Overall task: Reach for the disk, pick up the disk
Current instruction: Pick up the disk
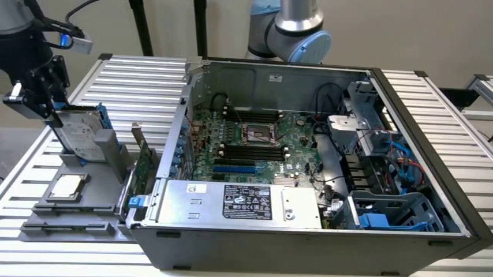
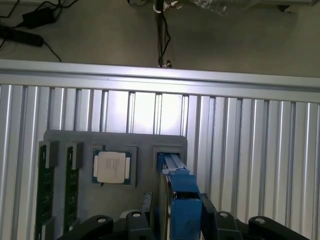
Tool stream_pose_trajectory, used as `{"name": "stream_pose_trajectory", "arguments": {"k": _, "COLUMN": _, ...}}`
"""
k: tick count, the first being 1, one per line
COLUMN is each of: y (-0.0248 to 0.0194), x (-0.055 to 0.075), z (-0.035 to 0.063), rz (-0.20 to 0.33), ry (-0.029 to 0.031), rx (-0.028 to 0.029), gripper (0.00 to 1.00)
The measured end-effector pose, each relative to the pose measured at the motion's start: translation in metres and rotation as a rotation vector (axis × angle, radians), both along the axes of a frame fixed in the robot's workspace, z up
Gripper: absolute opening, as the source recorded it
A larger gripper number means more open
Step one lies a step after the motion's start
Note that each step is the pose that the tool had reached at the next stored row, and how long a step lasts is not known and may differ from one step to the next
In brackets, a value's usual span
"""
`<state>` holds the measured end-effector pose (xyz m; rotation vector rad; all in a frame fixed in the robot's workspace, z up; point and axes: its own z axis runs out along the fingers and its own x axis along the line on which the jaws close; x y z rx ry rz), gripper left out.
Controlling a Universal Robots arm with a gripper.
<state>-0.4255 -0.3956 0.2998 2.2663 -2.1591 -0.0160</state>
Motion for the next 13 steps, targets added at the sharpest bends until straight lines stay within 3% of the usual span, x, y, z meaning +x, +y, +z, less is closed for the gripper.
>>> {"name": "stream_pose_trajectory", "arguments": {"k": 3, "y": 0.0, "x": -0.001, "z": -0.0027, "rz": 0.0, "ry": -0.0045, "rx": 0.0002, "gripper": 0.48}}
{"name": "stream_pose_trajectory", "arguments": {"k": 13, "y": 0.0004, "x": -0.0014, "z": -0.0051, "rz": -0.013, "ry": -0.0044, "rx": 0.0016, "gripper": 0.48}}
